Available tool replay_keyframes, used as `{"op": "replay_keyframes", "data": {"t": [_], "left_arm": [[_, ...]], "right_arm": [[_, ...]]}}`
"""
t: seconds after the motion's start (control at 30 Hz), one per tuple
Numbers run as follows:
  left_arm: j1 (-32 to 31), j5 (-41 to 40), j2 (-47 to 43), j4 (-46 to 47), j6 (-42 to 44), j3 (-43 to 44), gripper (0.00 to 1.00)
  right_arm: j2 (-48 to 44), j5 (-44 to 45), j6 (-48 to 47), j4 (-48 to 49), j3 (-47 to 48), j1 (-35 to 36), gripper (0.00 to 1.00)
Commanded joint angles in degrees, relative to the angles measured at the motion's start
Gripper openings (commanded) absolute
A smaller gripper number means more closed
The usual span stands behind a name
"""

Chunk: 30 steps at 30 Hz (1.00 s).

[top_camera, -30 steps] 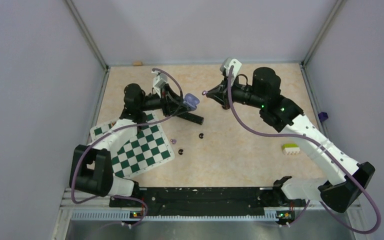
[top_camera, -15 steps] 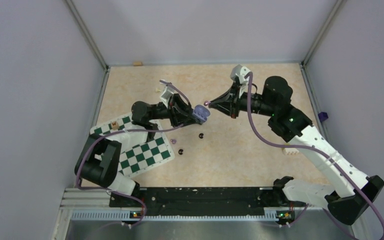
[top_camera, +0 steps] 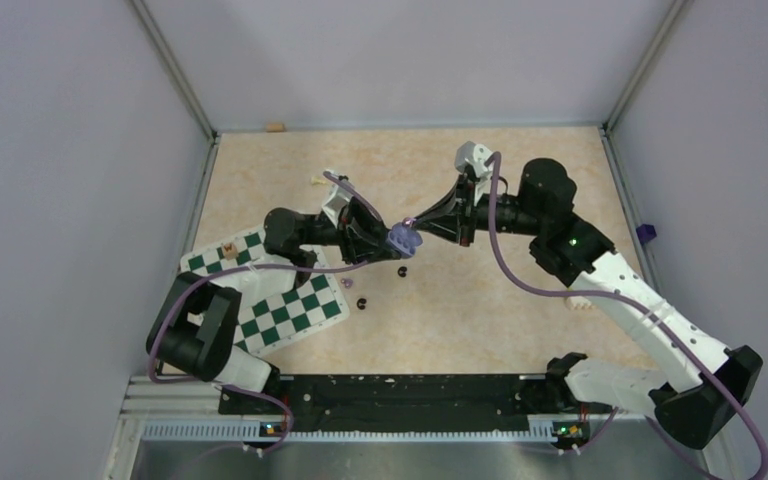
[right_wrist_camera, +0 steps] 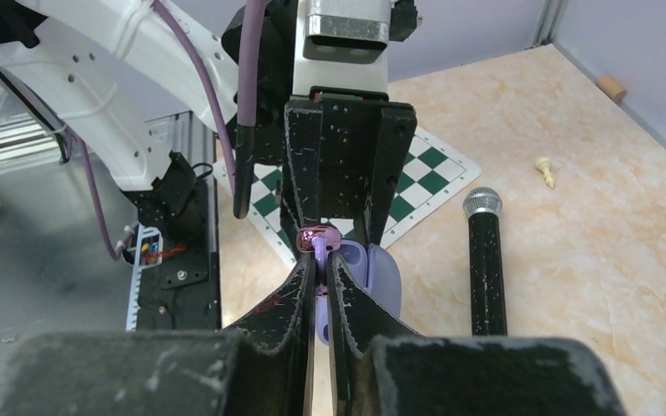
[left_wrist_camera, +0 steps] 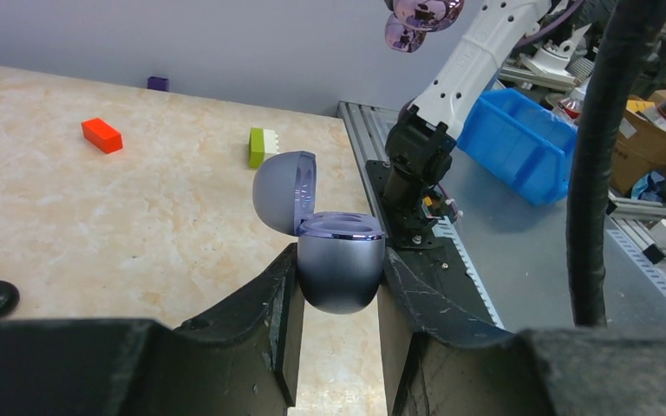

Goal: Insert the wireless bluetooth earbuds into the charging case
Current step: Insert the left earbud into the left side groove of the charging case.

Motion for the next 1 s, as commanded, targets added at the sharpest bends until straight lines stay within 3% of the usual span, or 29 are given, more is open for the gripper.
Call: {"op": "replay_keyframes", "data": {"t": [0.0, 0.97], "left_arm": [[-0.7, 1.9, -2.5, 3.0, 1.8, -0.3, 0.0], [-0.8, 2.0, -2.9, 2.9, 1.0, 0.1, 0.0]], "right_arm": [[0.9, -2.4, 0.7, 4.1, -0.8, -0.4, 0.06], [5.2, -1.7, -0.1, 7.7, -3.6, 2.6, 0.07]]}}
